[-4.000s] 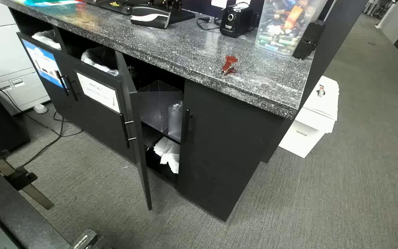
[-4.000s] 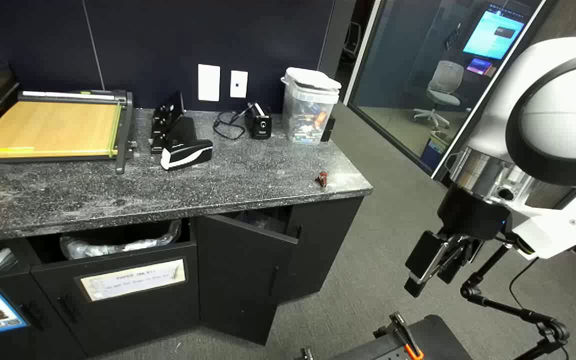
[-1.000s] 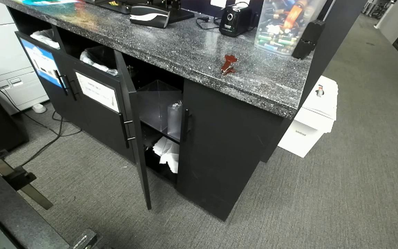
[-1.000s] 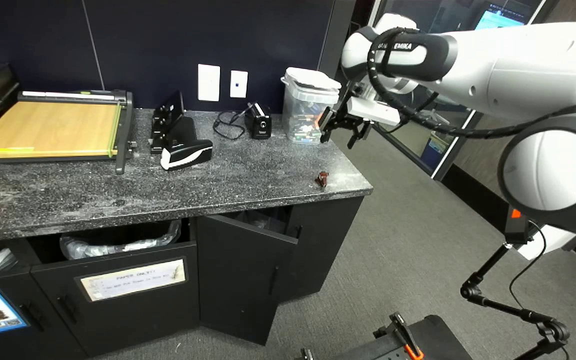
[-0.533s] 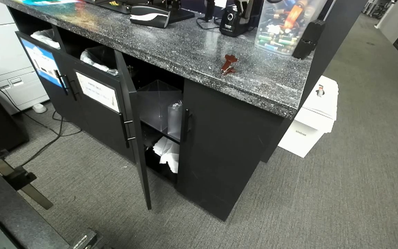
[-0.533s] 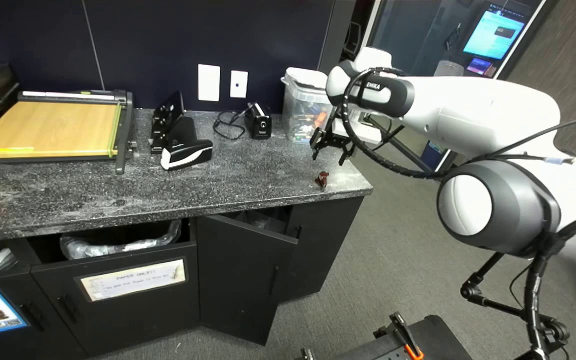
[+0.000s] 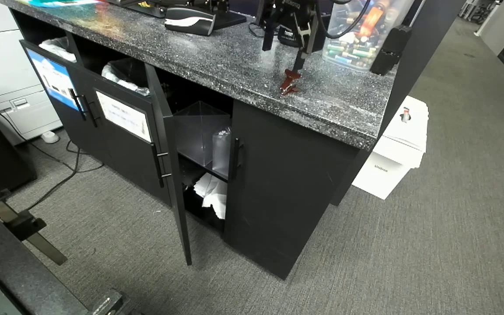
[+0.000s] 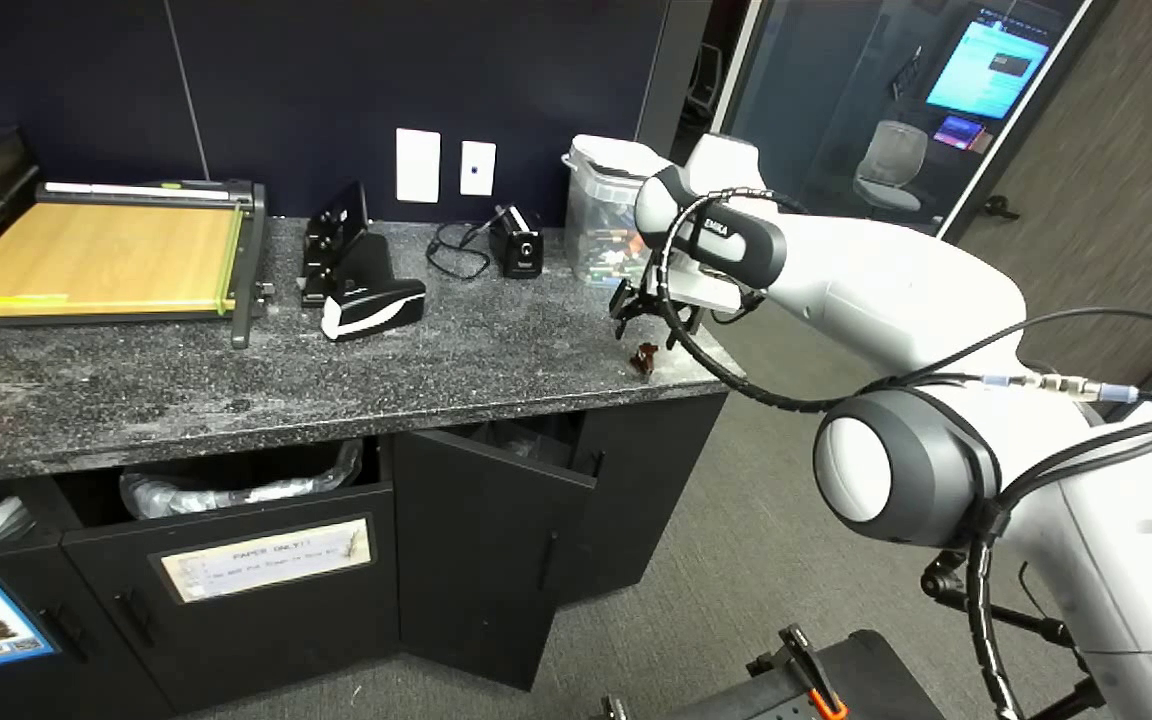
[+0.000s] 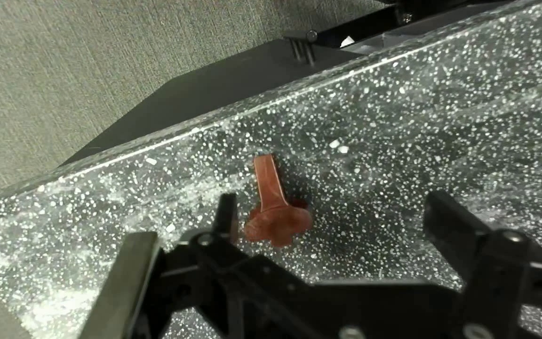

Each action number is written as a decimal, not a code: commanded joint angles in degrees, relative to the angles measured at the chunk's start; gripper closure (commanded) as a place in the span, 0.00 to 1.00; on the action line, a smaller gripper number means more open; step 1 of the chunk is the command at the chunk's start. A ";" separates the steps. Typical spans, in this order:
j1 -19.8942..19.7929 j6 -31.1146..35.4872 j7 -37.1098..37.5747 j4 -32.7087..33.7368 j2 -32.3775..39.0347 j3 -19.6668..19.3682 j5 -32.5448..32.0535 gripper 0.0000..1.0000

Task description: Move the staple remover to the left

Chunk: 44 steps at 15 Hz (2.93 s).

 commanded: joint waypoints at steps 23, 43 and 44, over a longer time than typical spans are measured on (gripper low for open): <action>3.28 1.70 4.40 6.21 5.61 -6.14 -7.60 0.96; 16.48 -8.37 -2.04 7.90 7.09 0.42 -7.98 0.96; 16.34 -8.15 -2.06 7.58 6.76 0.47 -7.94 0.96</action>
